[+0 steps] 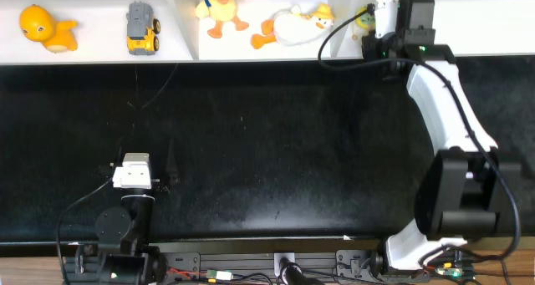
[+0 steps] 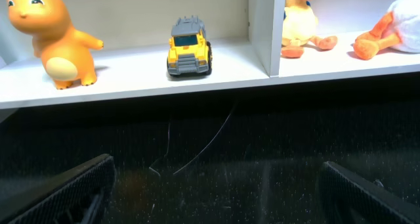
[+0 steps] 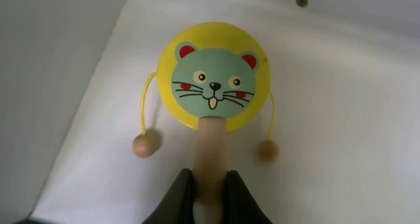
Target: Store Toys
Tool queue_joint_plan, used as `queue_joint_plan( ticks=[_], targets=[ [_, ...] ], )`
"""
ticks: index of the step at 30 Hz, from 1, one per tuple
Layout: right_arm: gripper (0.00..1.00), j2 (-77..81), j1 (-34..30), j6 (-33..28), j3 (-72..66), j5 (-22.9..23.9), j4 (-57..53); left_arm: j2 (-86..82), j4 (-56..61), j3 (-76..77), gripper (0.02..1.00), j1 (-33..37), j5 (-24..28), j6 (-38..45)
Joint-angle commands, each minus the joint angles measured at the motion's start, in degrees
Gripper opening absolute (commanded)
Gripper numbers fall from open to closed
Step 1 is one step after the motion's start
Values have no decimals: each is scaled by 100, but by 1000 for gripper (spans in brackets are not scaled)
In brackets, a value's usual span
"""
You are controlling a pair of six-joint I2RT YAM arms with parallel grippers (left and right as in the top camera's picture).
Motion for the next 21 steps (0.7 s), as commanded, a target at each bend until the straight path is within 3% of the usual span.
queue_joint_plan(
  ticks=[1, 3, 9, 13, 17, 21],
  targets=[
    [91, 262, 44, 57, 313, -2, 186, -68, -4, -22, 998, -15, 37, 107],
    [281, 295, 59, 149, 313, -2, 267, -68, -4, -22, 998, -15, 37, 109],
    [478, 293, 68, 354, 313, -2, 251, -68, -4, -24, 996, -15, 37, 107],
    [737, 55, 70, 348, 293, 72, -144, -68, -4, -24, 998, -15, 37, 107],
    [998, -588, 68, 343, 33, 531, -636, -68, -4, -24, 998, -15, 37, 109],
    [998, -1563, -15, 345, -719, 872, -1012, -68, -4, -24, 998, -15, 37, 107]
  ],
)
